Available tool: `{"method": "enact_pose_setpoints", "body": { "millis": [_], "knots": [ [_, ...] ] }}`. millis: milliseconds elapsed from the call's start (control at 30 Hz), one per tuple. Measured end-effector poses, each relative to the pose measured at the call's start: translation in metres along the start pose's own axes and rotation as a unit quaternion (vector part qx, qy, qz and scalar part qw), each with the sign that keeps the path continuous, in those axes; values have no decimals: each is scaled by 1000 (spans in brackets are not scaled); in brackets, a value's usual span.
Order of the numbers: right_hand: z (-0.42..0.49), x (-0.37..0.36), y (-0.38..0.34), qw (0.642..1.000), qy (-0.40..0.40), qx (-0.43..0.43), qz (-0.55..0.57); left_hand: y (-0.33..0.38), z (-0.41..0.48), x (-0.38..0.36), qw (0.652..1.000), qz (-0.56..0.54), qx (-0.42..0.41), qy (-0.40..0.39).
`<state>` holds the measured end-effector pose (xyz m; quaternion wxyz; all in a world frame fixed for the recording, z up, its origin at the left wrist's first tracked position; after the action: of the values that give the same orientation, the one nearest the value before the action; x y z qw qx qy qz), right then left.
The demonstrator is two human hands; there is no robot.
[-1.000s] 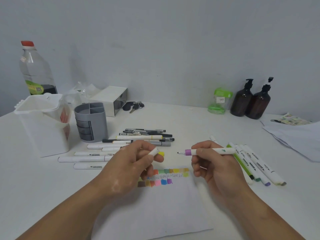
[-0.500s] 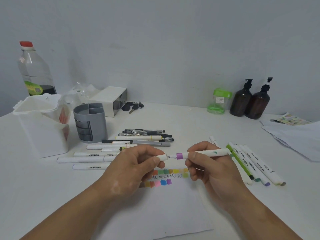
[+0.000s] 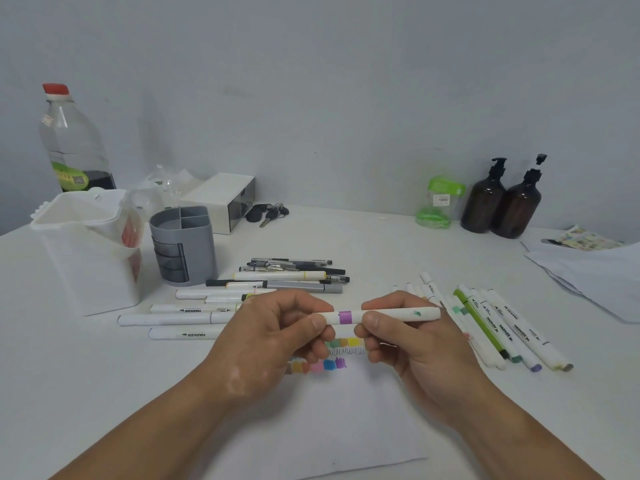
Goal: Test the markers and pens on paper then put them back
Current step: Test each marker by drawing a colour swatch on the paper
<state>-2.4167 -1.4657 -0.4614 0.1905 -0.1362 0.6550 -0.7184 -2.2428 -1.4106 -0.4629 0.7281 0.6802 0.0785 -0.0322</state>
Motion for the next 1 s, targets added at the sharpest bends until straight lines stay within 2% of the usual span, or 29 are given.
{"method": "enact_pose_setpoints", "body": {
  "millis": [167,333,433,500,667,733,833,1000],
  "knots": [
    [2,0,-1,999,6,11,-48,-1,4,3,998,58,1,21],
    [-2,9,-14,984,-23,18,-175,8,6,16,992,110,-26,61],
    [-5,7,-14,935,-11,31,-354,12,5,22,986,144,-44,73],
    [-6,0,-13,902,-6,34,-430,13,5,19,984,156,-55,69],
    [-5,-2,-16,859,43,35,-508,12,4,12,992,91,-61,57],
    [-2,18,-20,840,111,17,-532,12,5,14,989,106,-72,70],
    [1,49,-21,790,193,-41,-580,12,6,16,985,139,-69,78],
    [7,52,-6,718,191,-76,-666,1,4,11,987,149,-20,61]
  ]
}}
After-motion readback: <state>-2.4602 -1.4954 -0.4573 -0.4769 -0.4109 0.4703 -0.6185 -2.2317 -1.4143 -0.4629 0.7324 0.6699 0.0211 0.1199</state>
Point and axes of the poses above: each hand's wrist, its own z-axis towards the middle knuckle, its own x-axis out of the back of the hand, y = z × x, the point moved 7 cm from there along z, towards the middle knuckle, and after that the axes turned 7 degrees about -z, right-handed, at the moved point
